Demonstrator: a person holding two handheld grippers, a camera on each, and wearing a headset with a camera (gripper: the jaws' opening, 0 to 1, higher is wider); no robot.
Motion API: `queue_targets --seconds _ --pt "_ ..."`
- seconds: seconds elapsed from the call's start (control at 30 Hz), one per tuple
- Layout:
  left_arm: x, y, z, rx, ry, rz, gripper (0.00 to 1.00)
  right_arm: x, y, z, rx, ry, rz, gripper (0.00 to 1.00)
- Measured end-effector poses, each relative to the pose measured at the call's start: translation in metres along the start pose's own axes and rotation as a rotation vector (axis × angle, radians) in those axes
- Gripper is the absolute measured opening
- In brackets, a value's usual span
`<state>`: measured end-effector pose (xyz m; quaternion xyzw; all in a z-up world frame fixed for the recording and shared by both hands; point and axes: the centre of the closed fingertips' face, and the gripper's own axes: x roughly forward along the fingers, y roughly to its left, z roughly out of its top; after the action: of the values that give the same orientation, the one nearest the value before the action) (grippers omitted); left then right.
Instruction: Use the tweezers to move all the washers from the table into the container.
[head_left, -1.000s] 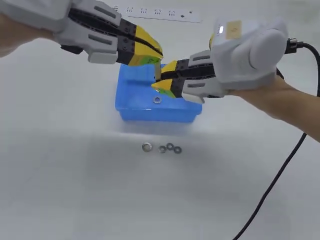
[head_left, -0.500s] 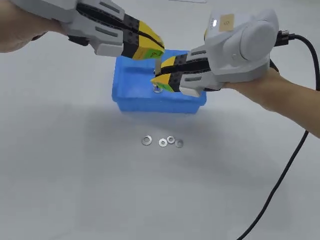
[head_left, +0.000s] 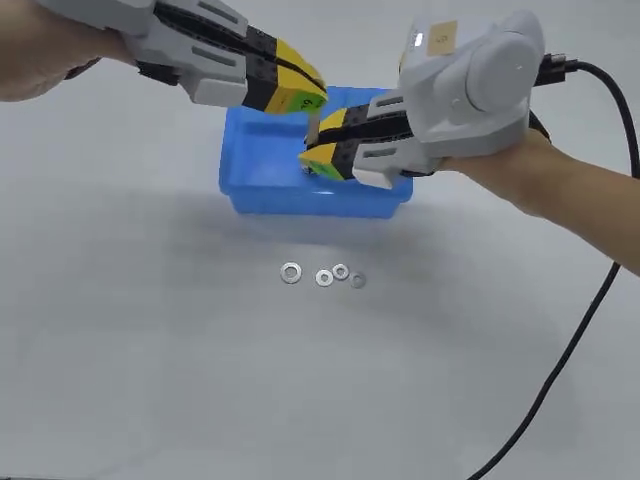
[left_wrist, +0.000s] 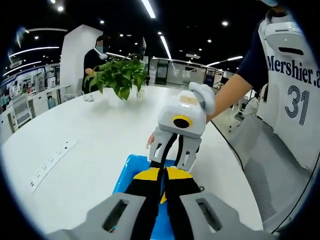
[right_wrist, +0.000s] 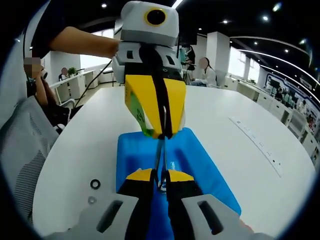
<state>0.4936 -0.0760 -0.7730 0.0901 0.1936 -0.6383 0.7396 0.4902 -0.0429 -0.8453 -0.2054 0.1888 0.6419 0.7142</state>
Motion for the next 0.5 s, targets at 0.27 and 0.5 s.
queue_targets --seconds 0.27,0.5 --pt "0.0023 0.0029 -0.0015 -0.007 -0.01 0.007 0.06 0.0004 -0.0013 -0.0028 0.015 0.005 -0.011 0.11" --pt "0.0022 0.0019 0.0014 0.006 -0.008 0.009 0.06 -0.0016 -0.0016 -0.0012 0.023 0.0 -0.02 0.11"
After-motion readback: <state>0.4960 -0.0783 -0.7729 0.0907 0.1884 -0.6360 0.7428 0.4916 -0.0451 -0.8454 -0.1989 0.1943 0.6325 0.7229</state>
